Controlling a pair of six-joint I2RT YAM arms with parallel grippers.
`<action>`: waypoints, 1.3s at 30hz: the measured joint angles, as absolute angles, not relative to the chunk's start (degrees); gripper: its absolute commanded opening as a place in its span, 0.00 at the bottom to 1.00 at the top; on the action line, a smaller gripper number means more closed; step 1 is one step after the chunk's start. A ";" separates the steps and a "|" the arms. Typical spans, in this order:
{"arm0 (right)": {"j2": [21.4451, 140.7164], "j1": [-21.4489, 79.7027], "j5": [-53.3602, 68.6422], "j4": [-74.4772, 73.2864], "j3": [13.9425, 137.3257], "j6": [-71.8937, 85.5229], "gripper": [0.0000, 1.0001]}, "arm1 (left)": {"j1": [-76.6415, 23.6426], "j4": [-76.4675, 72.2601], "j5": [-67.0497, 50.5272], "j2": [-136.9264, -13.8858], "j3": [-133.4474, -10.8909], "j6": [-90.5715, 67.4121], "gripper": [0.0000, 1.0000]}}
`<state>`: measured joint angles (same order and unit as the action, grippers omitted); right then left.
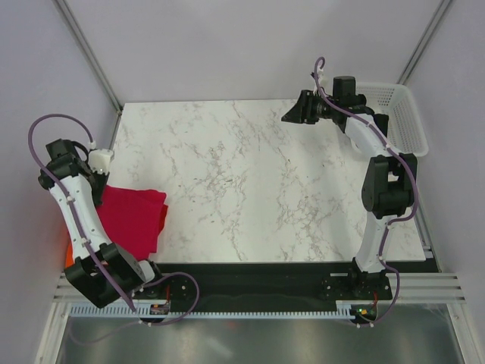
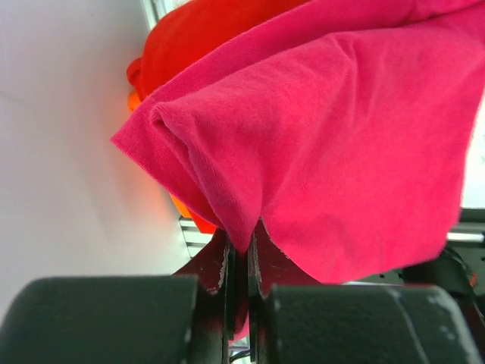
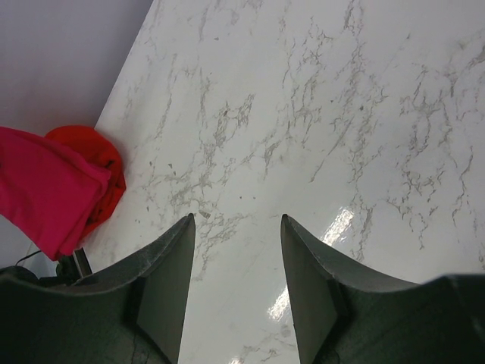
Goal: Fold and stack the t-shirts
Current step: Neatly place the folded tshirt to the corner, then reset both grippers
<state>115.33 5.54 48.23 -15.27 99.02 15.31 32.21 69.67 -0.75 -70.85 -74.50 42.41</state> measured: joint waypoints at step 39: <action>108.68 10.35 21.63 -19.86 97.47 5.06 0.98 | 6.81 44.10 -20.80 -82.85 -91.42 18.26 1.00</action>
<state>108.68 10.35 21.63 -19.86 97.47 5.06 6.81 44.10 -20.80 -82.85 -91.42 18.26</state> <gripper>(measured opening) 0.981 0.996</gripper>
